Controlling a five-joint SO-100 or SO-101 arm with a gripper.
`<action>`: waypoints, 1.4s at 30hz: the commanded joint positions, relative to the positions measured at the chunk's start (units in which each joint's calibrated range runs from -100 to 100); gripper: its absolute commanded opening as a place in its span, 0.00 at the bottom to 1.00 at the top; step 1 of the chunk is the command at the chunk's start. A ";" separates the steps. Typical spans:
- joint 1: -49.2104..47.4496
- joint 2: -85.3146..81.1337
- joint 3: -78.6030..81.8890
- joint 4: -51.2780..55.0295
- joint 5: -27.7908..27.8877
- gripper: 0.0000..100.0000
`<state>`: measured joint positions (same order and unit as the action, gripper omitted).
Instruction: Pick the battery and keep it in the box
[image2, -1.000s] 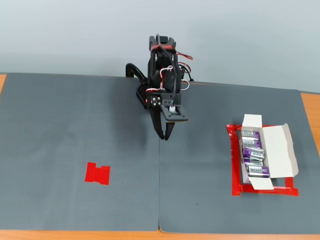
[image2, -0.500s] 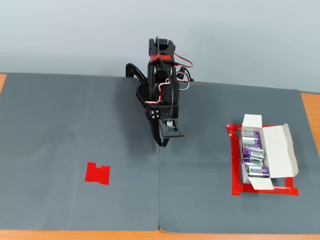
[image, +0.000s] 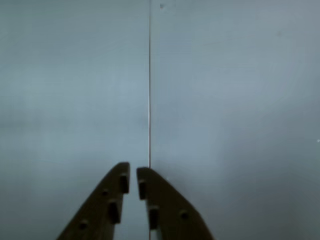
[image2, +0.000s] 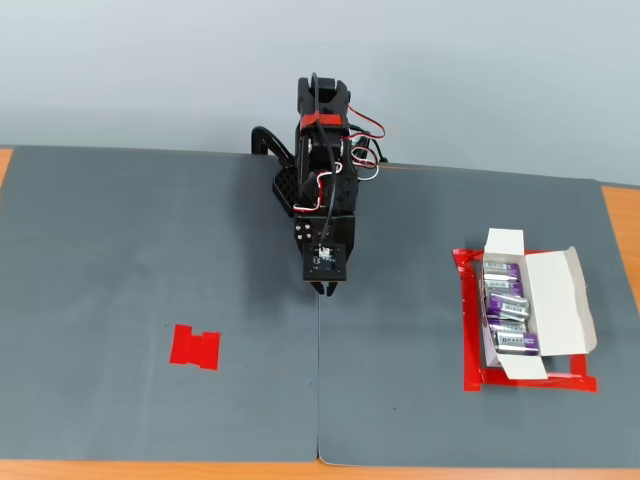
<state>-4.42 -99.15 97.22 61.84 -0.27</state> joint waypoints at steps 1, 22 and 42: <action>-0.17 -0.51 -1.02 2.14 -0.28 0.02; -2.26 -0.43 -3.10 8.39 -0.28 0.02; -2.26 -0.17 -3.19 8.04 -0.12 0.02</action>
<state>-6.78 -99.32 97.22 70.34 -0.46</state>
